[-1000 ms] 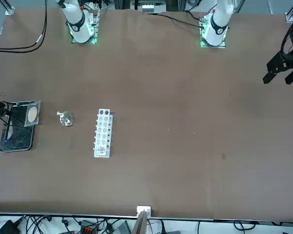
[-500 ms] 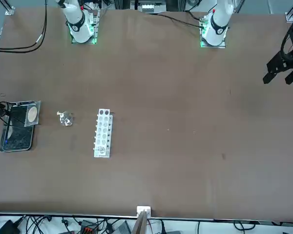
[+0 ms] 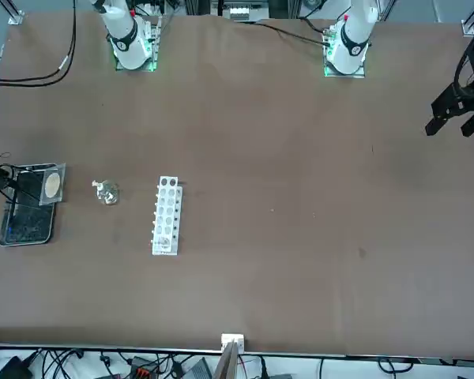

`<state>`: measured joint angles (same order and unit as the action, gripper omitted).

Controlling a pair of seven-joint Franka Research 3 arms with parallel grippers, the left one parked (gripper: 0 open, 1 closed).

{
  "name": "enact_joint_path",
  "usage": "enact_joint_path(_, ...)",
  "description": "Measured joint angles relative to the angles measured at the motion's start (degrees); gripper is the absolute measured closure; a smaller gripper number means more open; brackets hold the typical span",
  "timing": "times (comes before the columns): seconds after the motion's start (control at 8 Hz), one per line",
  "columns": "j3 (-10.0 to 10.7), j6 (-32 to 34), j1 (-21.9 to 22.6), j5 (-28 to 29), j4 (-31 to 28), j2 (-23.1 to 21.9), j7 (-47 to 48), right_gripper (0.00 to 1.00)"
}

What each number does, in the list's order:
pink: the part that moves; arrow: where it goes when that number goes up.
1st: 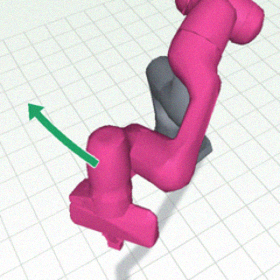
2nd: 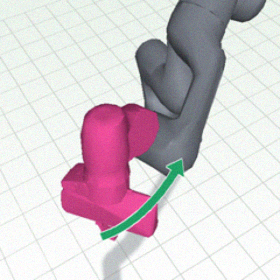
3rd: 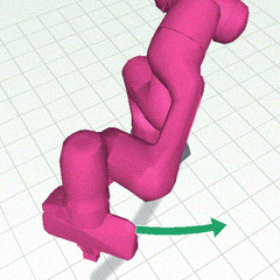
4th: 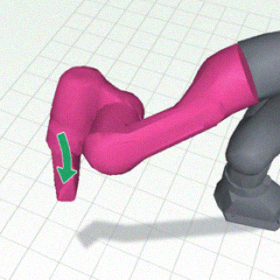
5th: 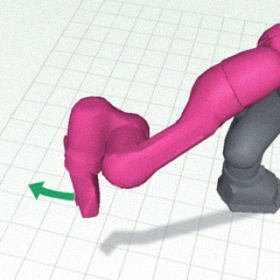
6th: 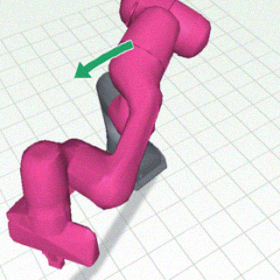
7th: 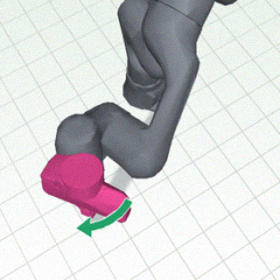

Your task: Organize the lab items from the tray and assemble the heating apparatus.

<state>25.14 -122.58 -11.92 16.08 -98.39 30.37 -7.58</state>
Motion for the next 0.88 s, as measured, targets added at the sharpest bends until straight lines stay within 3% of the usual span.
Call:
enact_joint_path(0.38, -0.08, -0.08, 0.0, 0.03, 0.05, 0.08, 0.0, 0.62)
enact_joint_path(0.88, -0.13, -0.17, 0.03, 0.03, 0.27, 0.08, -0.01, 0.62)
